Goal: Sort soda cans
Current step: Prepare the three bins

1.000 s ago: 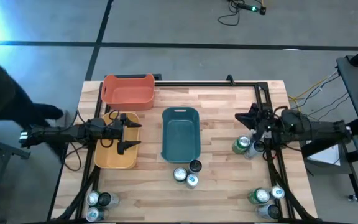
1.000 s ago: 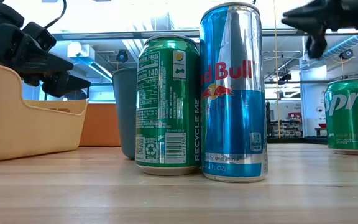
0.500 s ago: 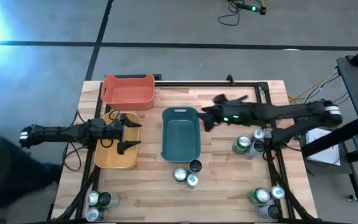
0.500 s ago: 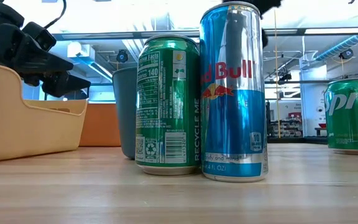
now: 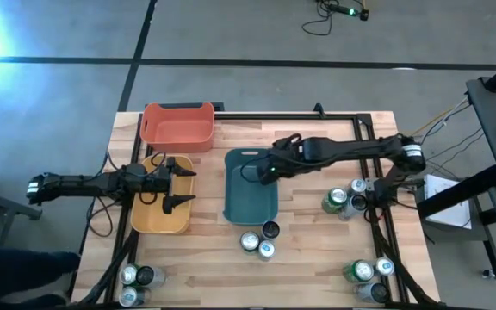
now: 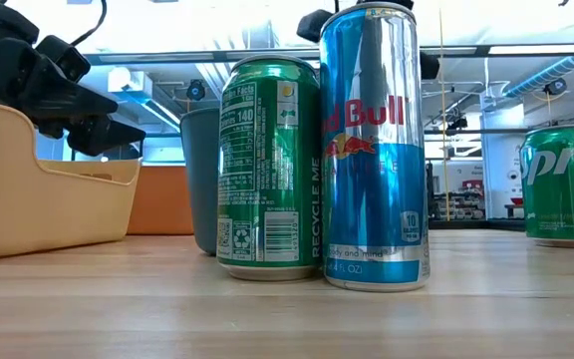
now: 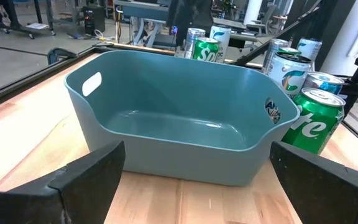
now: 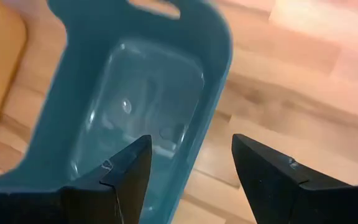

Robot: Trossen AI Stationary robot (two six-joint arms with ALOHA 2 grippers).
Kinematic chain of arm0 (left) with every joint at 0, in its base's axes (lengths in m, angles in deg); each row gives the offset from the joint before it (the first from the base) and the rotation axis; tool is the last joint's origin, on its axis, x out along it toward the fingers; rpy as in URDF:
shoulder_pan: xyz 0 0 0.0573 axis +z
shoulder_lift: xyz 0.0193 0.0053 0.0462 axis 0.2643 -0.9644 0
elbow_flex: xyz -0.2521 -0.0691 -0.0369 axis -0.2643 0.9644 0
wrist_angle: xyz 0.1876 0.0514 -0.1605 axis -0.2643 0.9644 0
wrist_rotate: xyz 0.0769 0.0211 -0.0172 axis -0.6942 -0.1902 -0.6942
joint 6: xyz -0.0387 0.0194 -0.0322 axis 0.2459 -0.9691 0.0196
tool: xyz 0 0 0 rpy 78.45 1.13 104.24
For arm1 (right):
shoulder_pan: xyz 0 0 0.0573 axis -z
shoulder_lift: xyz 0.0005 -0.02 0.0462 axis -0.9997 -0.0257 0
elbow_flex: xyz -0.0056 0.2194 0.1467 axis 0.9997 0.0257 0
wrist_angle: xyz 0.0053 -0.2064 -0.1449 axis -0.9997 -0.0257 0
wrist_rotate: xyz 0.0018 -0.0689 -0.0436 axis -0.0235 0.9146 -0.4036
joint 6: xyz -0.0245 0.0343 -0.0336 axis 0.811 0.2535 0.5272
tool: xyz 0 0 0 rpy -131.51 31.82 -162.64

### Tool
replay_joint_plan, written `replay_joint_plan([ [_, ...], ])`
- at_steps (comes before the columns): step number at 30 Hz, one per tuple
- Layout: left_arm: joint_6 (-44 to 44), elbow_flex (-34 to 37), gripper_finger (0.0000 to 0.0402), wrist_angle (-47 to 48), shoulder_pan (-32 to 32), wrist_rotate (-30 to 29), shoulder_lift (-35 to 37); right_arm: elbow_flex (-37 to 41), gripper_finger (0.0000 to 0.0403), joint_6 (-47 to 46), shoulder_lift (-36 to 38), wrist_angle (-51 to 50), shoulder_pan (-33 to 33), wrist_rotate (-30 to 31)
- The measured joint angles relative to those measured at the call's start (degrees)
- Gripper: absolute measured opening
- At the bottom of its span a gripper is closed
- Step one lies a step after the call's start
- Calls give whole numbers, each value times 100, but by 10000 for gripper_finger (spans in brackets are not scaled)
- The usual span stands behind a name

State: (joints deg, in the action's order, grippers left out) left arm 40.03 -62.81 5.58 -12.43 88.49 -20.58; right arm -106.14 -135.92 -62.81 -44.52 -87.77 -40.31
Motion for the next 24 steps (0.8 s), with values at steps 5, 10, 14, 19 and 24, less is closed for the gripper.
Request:
replay_joint_plan([
  [5, -363, 0, 387, 3, 0, -8, -13, 181, 219, -271, -205, -83, 0, -154],
  [10, -370, 0, 387, 0, -2, -9, -14, 572, 219, -535, -130, 135, 28, -186],
  [14, -367, 0, 387, -12, -1, -9, -17, 812, 219, -610, -163, 448, 51, -477],
  [19, 27, -2, 387, -153, -2, -7, -17, 964, 216, -701, -309, 1152, 52, -805],
  [24, 670, -2, 387, -226, 0, -4, -18, 1025, 185, -910, -550, 1308, 81, -873],
])
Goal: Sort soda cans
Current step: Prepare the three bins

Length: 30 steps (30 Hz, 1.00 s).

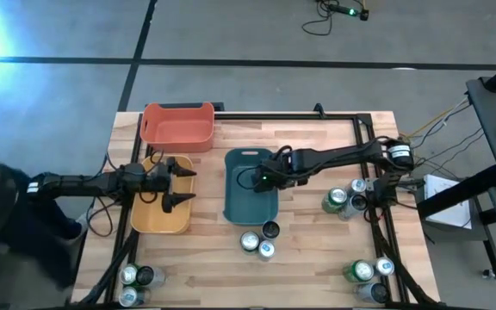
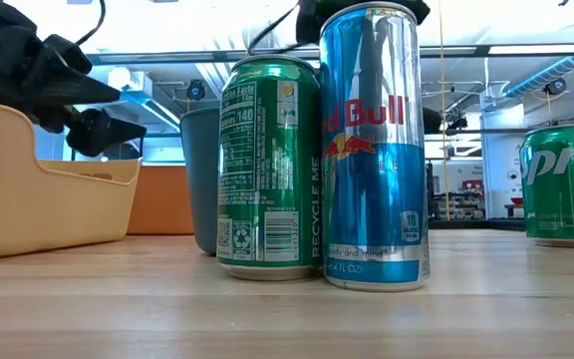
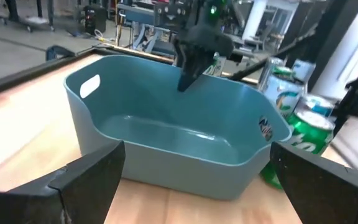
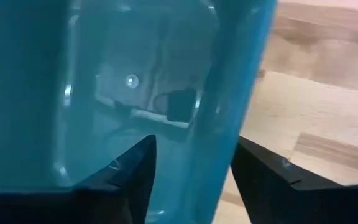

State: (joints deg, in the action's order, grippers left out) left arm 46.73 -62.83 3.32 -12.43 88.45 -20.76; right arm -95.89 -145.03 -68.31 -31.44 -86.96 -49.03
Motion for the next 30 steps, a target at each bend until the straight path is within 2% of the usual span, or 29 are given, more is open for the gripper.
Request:
replay_joint_plan([
  [4, 422, 0, 387, -1, 0, 2, -23, 11, 136, -110, -165, 30, 37, -116],
  [11, 1109, 0, 387, -57, -1, -49, -49, 20, 23, 182, -263, 81, 99, -142],
  [19, 1492, -249, 387, 106, 0, -658, -101, -251, 11, 581, -7, 110, 452, -153],
  [25, 964, -1127, 387, 1076, 0, -1414, -314, -319, 11, 1045, 506, 49, 1106, -122],
  [30, 725, -1983, 387, 1996, 0, -1873, -597, -319, 11, 1605, 1041, -728, 1842, -119],
])
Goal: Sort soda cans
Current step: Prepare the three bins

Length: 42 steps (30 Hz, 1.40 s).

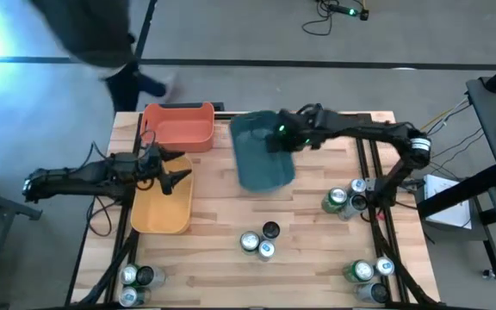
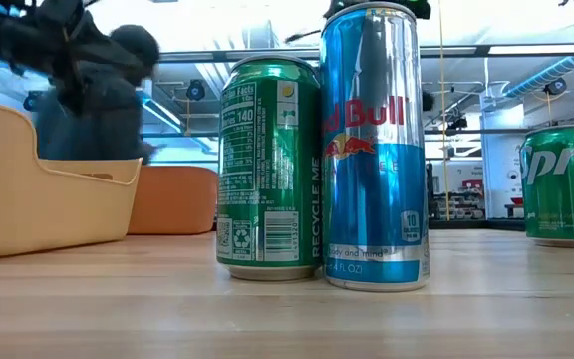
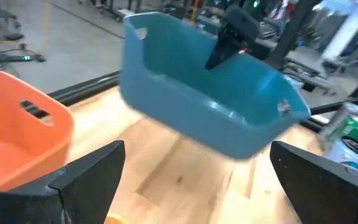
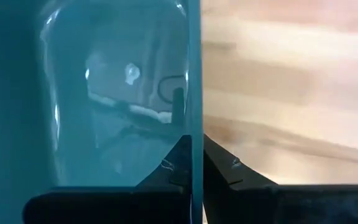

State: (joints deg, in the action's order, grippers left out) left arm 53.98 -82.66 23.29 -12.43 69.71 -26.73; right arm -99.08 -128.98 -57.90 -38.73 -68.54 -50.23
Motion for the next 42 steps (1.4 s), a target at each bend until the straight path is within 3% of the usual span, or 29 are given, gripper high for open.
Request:
replay_joint_plan([
  [8, -4, -856, 387, 825, 0, -177, -507, 303, 11, 779, 583, -958, 1229, 30],
  [18, 1003, -996, 387, 954, -2, -164, -1116, 1785, 11, 1228, 874, -162, 1699, -42],
  [24, 1439, -1137, 387, 1568, -9, 47, -1218, 2425, 11, 1255, 1071, 19, 1896, -7],
  [31, 1892, -1079, 387, 1857, -18, 935, -1211, 2879, 13, 1338, 1293, 359, 2092, 10],
  [35, 2016, -1056, 387, 1878, -22, 1020, -1304, 2944, 39, 1422, 1304, 306, 2105, -7],
  [42, 2873, -1160, 387, 2653, -16, 433, -1632, 2439, 146, 1684, 1537, 107, 2095, -5],
])
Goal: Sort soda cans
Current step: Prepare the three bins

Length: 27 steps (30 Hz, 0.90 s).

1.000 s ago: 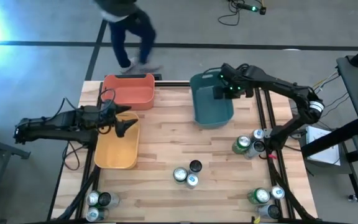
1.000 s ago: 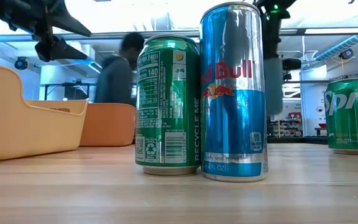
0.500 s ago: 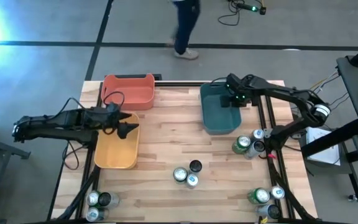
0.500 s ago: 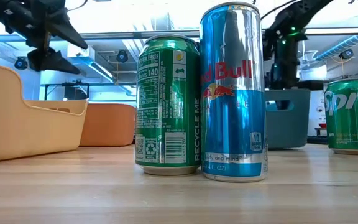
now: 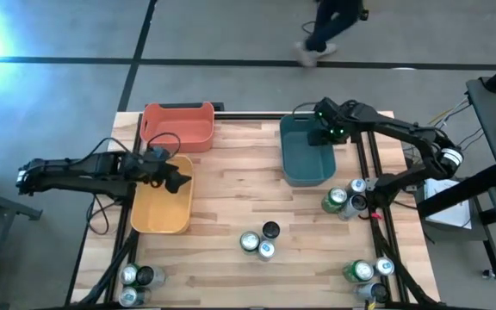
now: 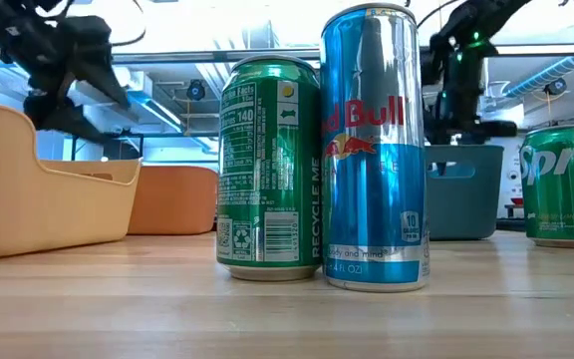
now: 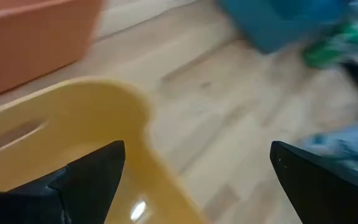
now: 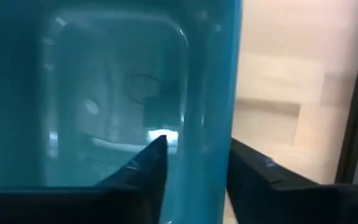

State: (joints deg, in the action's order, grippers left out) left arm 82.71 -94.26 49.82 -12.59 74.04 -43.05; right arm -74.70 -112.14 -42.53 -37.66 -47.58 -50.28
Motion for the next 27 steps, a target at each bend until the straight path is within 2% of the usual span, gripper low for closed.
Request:
replay_joint_plan([
  [5, 827, 153, 387, 229, -4, -6, -361, -671, 218, 271, 357, -166, -96, 139],
  [11, 1352, 104, 379, 235, -58, -1, -987, -1268, 261, 336, 729, -208, -374, 522],
  [16, 1891, -37, 355, 231, -298, 93, -1624, -1539, 265, 348, 845, -213, -629, 617],
  [20, 2680, -167, 332, 233, -554, 120, -2195, -1662, 255, 403, 813, -212, -824, 615],
  [23, 3213, -329, 309, 217, -741, 131, -2608, -1700, 247, 536, 790, -177, -906, 612],
  [27, 3482, -582, 265, 220, -858, 114, -3166, -1700, 240, 592, 793, -165, -911, 609],
])
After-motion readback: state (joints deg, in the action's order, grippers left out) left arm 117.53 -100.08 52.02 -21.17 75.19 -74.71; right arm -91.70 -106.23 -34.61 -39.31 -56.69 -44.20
